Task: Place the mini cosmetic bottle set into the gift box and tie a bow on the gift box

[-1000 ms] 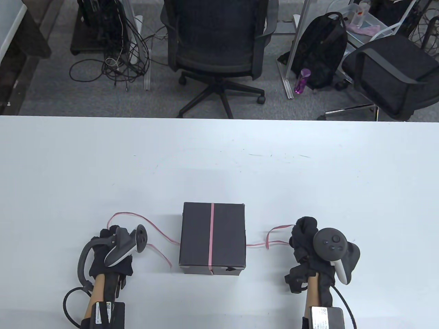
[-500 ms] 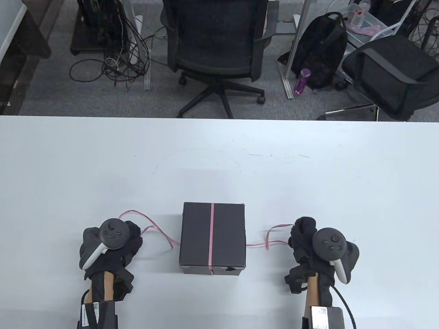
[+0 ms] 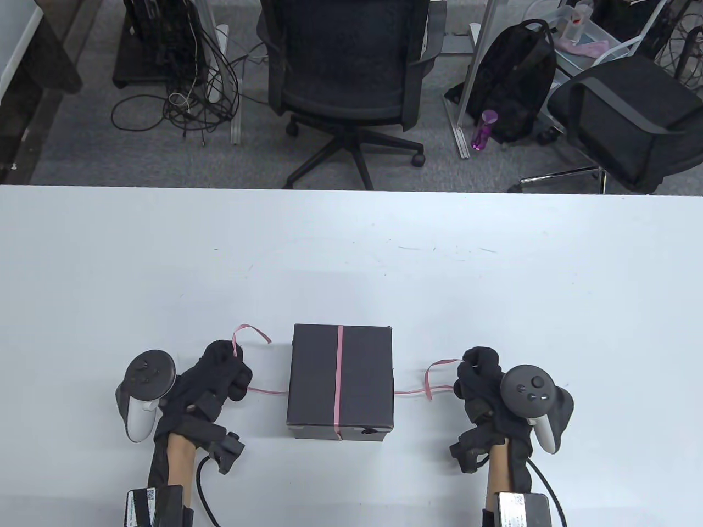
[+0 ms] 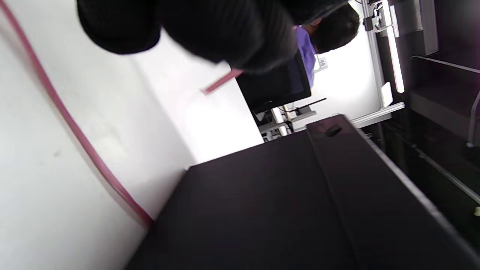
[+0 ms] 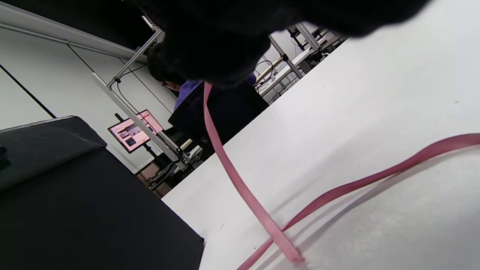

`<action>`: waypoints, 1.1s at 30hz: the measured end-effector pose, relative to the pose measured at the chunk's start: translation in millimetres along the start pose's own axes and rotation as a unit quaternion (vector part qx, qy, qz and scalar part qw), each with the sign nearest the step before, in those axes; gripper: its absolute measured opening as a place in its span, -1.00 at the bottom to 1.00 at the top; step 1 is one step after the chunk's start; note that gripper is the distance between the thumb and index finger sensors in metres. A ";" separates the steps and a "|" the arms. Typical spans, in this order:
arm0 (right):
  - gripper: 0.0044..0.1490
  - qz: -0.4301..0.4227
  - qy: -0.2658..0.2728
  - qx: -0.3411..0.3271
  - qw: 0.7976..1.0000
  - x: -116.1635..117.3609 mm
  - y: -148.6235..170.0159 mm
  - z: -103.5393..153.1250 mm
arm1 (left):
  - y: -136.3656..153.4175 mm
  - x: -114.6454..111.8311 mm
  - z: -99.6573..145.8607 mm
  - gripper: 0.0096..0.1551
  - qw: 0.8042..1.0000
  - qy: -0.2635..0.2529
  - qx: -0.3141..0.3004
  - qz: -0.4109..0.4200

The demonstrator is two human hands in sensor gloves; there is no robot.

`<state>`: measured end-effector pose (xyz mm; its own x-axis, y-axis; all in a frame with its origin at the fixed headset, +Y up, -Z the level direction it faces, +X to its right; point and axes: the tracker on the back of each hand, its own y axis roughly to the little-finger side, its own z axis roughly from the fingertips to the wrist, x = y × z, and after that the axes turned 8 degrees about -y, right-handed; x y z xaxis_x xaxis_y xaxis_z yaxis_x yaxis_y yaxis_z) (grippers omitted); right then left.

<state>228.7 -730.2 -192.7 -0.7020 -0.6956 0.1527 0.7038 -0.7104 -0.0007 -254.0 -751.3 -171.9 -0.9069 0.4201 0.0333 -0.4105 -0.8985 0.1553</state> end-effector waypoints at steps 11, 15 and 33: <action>-0.34 -0.039 -0.003 -0.083 0.996 -2.1 -36.2 5.2 | -44.2 -3.6 8.3 -0.49 0.992 -0.086 -0.015 -0.089; -0.47 -0.085 -0.039 -0.148 0.985 -2.4 -72.6 1.2 | -91.1 -0.3 2.5 -0.49 0.988 -0.104 -0.045 -0.101; 0.28 -0.240 -0.236 -0.190 0.922 29.3 -153.3 -31.4 | -208.0 -57.8 32.1 -0.51 0.938 -0.093 -0.298 -0.148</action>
<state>96.8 -645.1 -219.1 -0.7336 -0.2300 0.6395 0.1710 -0.9732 -0.1538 -113.2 -584.7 -174.4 -0.7351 0.6274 0.2569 -0.6725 -0.6272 -0.3928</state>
